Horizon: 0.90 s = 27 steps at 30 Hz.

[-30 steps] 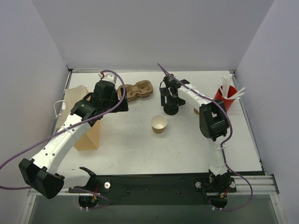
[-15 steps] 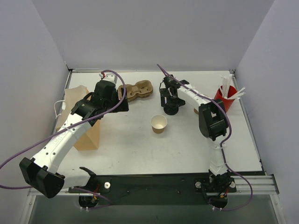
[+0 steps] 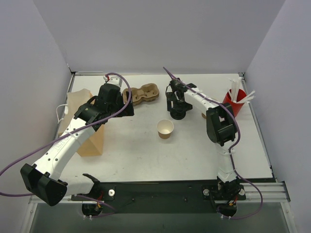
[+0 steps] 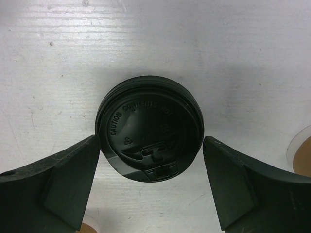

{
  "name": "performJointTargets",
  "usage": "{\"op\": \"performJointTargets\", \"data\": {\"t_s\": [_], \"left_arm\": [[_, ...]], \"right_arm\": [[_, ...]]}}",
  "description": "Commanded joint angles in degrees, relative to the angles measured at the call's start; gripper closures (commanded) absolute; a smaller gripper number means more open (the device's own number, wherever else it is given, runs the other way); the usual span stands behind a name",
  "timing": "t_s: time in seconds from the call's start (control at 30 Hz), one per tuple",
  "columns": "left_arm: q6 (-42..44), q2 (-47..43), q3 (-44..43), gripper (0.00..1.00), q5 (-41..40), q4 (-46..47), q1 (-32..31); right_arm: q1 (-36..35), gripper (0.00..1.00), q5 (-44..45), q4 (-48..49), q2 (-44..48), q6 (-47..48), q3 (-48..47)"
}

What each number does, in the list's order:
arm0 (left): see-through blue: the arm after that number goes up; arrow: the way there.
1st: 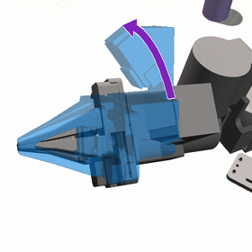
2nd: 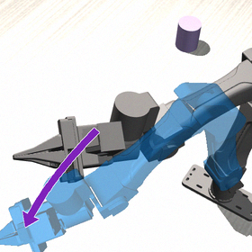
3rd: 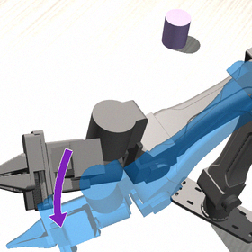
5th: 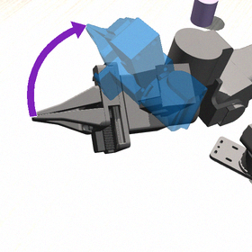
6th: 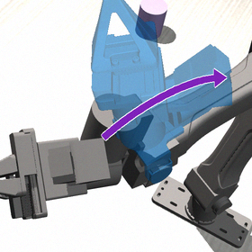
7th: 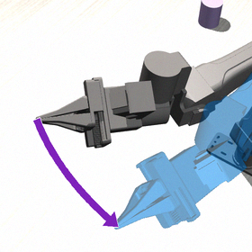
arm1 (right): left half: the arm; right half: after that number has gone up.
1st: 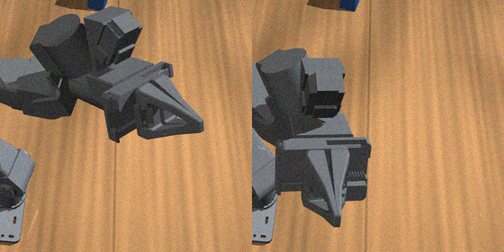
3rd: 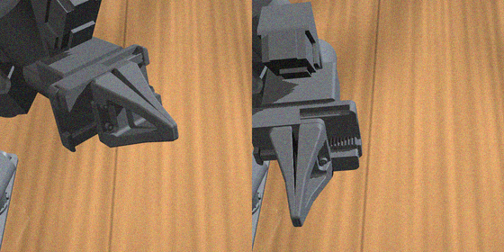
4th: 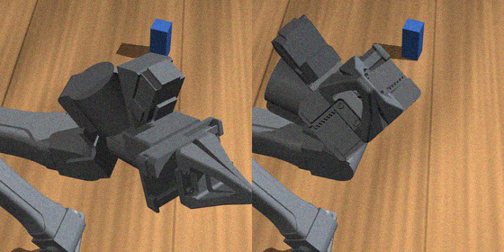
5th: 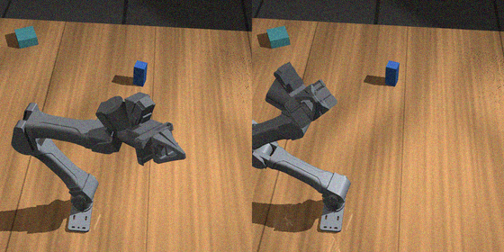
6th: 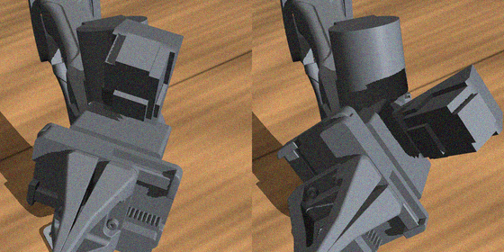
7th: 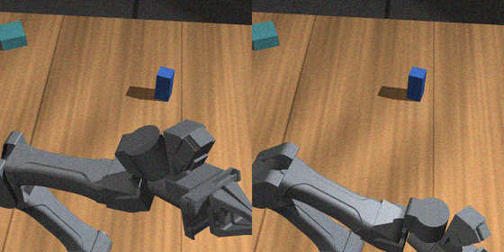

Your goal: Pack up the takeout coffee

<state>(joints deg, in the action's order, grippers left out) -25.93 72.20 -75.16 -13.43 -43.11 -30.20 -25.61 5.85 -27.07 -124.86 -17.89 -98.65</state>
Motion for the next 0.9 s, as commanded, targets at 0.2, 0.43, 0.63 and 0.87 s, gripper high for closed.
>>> {"op": "performJointTargets", "data": {"t_s": [0.2,0.43,0.63,0.87], "left_arm": [[-0.3,0.0,-1.9,0.03,0.1,1.5,0.4],[-0.3,-0.2,-1.8,0.03,0.0,1.5,0.4],[-0.3,-0.4,-1.4,0.03,0.0,1.6,0.4],[-0.2,-0.7,-1.0,0.03,0.0,1.7,0.4]], "right_arm": [[-0.5,0.18,0.6,-1.1,-1.4,0.2,-0.8],[-0.5,0.25,1.3,-1.2,-0.2,0.1,-0.6],[-0.4,0.36,2.1,-1.7,1.2,0.0,-0.8],[-0.3,0.36,2.2,-2.3,2.0,0.0,-1.0]]}}
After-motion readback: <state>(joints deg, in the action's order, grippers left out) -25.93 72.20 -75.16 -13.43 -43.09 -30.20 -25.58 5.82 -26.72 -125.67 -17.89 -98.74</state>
